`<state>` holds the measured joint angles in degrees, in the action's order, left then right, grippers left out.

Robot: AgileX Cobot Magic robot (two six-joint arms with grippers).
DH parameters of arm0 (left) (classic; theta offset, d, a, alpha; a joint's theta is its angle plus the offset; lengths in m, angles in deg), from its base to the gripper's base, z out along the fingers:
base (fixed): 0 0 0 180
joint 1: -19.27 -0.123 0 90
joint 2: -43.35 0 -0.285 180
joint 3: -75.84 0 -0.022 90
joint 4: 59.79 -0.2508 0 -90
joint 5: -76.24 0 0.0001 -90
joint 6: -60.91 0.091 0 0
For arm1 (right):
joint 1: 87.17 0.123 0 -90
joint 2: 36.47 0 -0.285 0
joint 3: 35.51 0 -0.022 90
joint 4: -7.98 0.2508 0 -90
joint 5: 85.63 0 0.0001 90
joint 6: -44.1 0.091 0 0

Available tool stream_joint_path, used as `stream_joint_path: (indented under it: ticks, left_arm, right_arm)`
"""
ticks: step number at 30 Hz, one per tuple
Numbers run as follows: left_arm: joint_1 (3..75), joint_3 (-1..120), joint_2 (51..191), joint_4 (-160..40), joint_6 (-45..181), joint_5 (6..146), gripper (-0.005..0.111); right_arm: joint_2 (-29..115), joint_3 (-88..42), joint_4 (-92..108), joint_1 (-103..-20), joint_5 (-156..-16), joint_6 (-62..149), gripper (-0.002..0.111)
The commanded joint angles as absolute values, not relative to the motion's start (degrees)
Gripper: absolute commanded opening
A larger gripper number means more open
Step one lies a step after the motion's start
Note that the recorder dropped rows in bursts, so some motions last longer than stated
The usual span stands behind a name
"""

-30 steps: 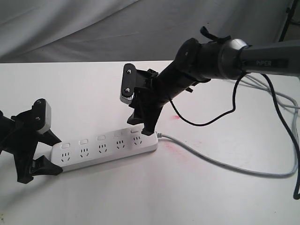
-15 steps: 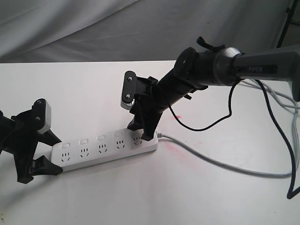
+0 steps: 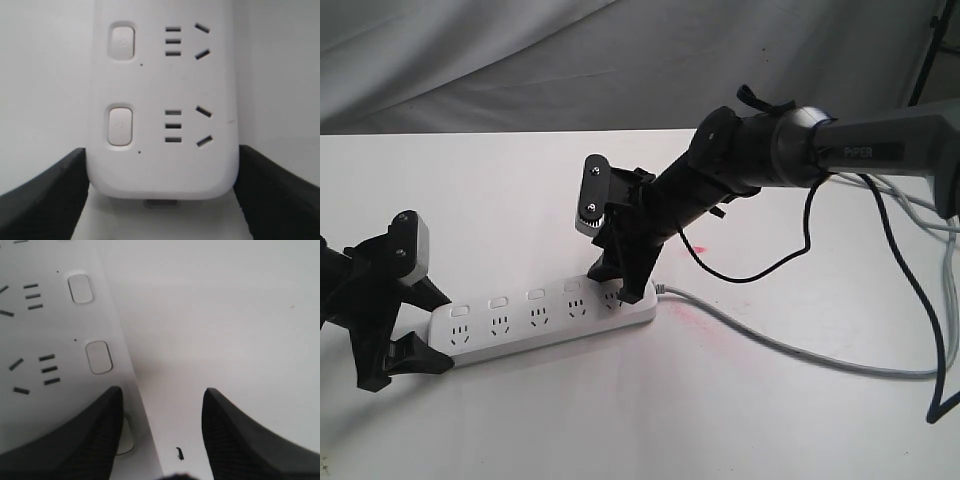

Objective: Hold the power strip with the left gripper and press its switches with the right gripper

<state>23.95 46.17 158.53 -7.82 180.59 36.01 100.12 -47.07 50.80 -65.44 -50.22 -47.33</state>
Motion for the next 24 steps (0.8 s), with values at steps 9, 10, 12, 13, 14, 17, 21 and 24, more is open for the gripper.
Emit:
stream_joint_path:
  ticks: [9,10,12,13,14,17,21,24]
  left_arm:
    - [23.94,46.23,158.51,-8.05,180.79,35.71,0.067]
    - [23.94,46.23,158.51,-8.05,180.79,35.71,0.067]
    - [23.94,46.23,158.51,-8.05,180.79,35.71,0.067]
    - [23.94,46.23,158.51,-8.05,180.79,35.71,0.067]
    - [23.94,46.23,158.51,-8.05,180.79,35.71,0.067]
    - [23.94,46.23,158.51,-8.05,180.79,35.71,0.067]
    - [23.94,46.23,158.51,-8.05,180.79,35.71,0.067]
    - [23.94,46.23,158.51,-8.05,180.79,35.71,0.067]
  right_arm:
    - [102.69,-46.11,44.52,-66.67,-48.92,-48.58,0.047]
    - [102.83,-46.11,44.37,-66.67,-48.92,-48.58,0.047]
    - [103.06,-46.11,43.99,-66.67,-48.51,-48.58,0.047]
    - [103.06,-46.11,43.86,-66.67,-48.51,-48.58,0.047]
    - [103.19,-45.99,43.5,-66.67,-48.51,-48.58,0.047]
    - [103.19,-45.2,43.19,-66.77,-49.1,-48.58,0.047]
    - [103.69,-43.77,43.08,-67.76,-49.1,-48.85,0.047]
    - [103.69,-43.07,43.08,-67.85,-50.22,-49.25,0.047]
